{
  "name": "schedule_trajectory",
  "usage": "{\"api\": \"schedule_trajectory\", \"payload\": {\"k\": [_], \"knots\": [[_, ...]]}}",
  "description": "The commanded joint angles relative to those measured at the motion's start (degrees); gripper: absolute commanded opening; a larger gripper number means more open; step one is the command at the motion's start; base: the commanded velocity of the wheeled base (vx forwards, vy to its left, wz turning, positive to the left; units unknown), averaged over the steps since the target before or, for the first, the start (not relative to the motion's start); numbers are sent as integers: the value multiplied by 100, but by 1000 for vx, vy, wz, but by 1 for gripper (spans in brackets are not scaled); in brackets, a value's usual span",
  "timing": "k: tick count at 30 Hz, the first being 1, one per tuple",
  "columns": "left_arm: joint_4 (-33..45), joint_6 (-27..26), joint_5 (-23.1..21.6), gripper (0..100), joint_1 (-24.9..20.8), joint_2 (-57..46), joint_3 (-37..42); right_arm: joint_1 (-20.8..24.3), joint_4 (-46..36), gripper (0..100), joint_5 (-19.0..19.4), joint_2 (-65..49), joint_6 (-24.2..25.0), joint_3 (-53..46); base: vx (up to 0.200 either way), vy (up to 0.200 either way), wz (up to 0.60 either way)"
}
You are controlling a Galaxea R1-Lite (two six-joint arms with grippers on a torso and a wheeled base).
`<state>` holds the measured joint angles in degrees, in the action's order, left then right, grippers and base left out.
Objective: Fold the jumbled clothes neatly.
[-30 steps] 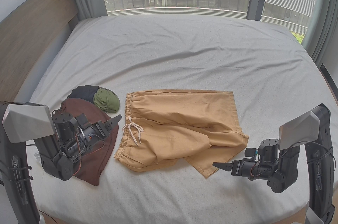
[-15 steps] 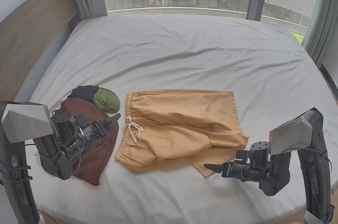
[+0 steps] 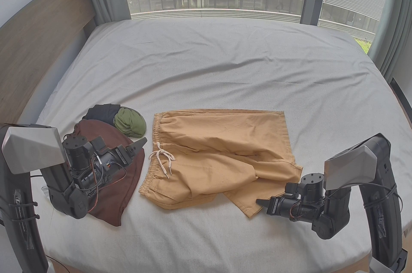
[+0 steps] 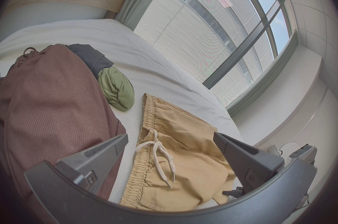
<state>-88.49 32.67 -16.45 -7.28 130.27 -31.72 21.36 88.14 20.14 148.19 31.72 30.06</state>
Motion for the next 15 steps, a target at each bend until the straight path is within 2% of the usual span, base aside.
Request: {"api": "schedule_trajectory", "payload": {"k": [1,5,15], "knots": [[-1,2,1,100,-2,25,-1,0,28,0,-54,43,-8,44,0,0,0],[-1,2,1,100,-2,34,-1,-18,28,0,-54,35,-8,-35,0,0,0],[-1,11,19,100,25,42,-1,-141,28,0,52,-906,-8,-1477,0,0,0]]}}
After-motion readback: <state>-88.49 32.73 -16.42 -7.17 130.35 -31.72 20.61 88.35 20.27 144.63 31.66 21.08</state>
